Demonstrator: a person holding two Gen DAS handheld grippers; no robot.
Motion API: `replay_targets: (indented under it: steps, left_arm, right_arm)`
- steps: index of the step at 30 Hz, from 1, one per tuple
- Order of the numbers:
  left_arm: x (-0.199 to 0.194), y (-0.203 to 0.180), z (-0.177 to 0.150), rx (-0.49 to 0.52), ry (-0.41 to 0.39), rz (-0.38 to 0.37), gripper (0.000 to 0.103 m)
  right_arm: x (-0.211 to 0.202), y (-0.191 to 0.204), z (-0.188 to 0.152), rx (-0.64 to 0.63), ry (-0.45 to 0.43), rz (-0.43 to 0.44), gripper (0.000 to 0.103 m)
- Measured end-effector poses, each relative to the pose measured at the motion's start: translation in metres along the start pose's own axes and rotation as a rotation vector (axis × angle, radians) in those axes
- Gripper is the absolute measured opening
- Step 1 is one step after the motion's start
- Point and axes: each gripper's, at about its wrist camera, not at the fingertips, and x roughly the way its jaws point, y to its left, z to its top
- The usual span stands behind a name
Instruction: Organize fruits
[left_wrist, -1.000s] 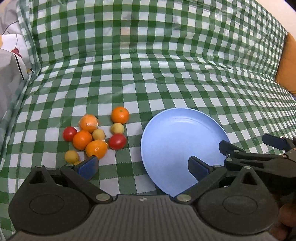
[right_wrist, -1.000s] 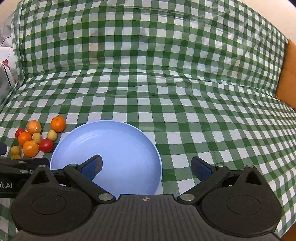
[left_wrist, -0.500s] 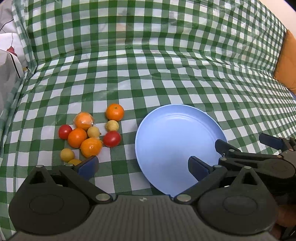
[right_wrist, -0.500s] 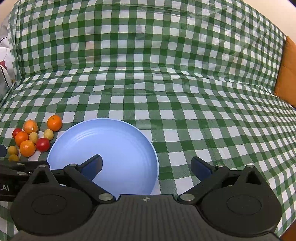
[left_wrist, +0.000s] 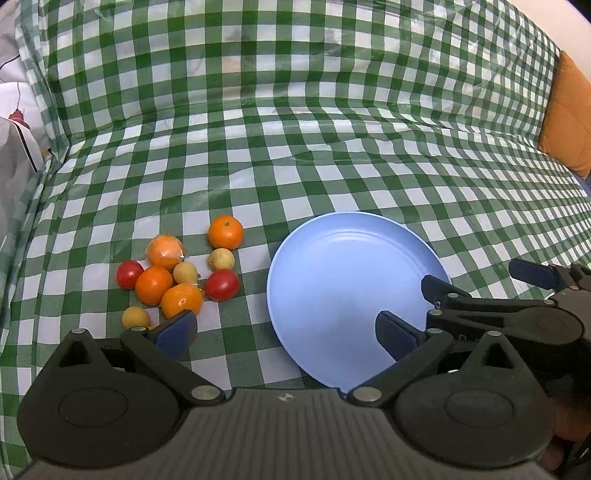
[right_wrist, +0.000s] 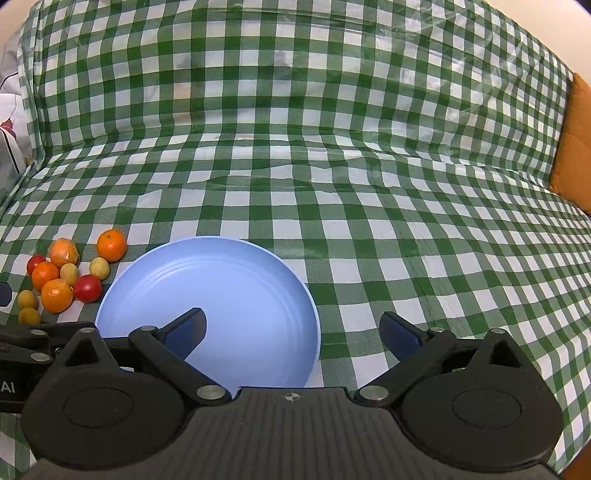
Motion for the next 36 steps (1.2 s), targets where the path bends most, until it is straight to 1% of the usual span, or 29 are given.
replay_targets:
  steps: [4,19,22,27,28,36]
  left_arm:
    - [0.000,0.001,0.006,0.006,-0.003,-0.004,0.103]
    - [-0.015,0.007,0.003,0.019,-0.012,-0.006,0.103]
    - [-0.015,0.007,0.003,0.018,-0.011,-0.006,0.102]
    - [-0.018,0.008,0.002,0.022,-0.016,-0.009,0.102]
    - [-0.020,0.009,0.002,-0.067,-0.030,0.017,0.102]
    - [-0.030,0.017,0.002,-0.054,-0.052,0.013,0.101]
  right_arm:
    - [0.000,0.000,0.000,0.000,0.001,0.000,0.100]
    - [0.001,0.000,-0.001,0.003,-0.002,0.002,0.097]
    - [-0.002,0.004,-0.006,0.003,-0.004,0.002,0.096]
    - [-0.001,0.003,-0.005,-0.007,-0.009,0.000,0.092]
    - [-0.001,0.002,-0.004,-0.007,-0.009,0.002,0.092]
    - [-0.003,0.004,-0.005,0.026,-0.033,0.030,0.075]
